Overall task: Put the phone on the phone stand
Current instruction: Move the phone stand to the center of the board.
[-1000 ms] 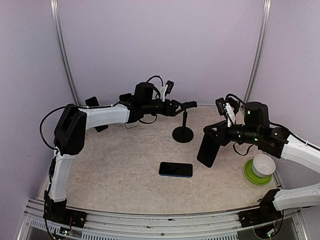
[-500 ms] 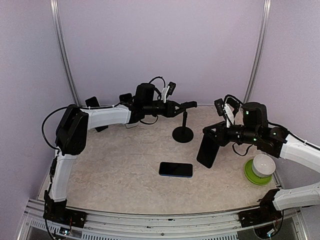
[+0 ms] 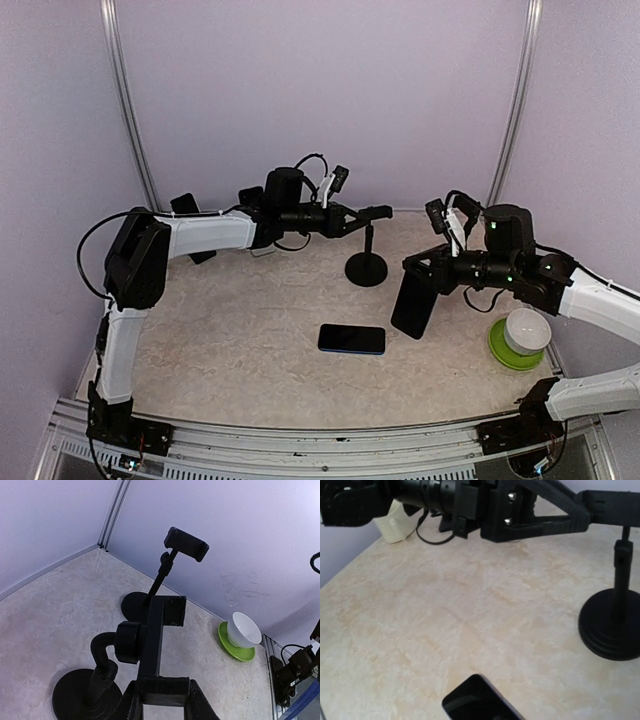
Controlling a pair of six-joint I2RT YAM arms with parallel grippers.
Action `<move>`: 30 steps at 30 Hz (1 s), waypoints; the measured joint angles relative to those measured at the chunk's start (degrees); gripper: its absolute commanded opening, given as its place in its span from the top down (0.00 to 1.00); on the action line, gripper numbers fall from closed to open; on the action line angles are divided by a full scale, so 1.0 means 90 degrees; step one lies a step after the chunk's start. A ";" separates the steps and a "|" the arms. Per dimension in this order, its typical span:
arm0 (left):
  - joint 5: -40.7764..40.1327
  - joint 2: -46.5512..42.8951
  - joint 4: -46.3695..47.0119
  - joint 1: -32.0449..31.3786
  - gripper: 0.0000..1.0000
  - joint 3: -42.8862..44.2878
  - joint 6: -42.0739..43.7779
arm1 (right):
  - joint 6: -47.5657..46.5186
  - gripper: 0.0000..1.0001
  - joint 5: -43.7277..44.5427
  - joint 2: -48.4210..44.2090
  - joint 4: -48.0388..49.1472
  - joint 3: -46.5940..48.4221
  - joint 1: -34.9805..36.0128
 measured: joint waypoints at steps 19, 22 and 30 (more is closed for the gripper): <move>0.1372 -0.1287 0.0146 0.0015 1.00 -0.1863 0.0121 | -0.0391 1.00 -0.1353 0.0435 0.0223 0.0685 0.0000; 0.1549 -0.1489 0.0155 0.0015 0.95 -0.2123 0.0148 | -0.0525 1.00 -0.1744 0.0697 0.0216 0.1025 0.0000; 0.1766 -0.1598 0.0005 0.0015 0.62 -0.2217 0.0376 | -0.0869 1.00 -0.2601 0.1362 0.0255 0.1928 -0.0005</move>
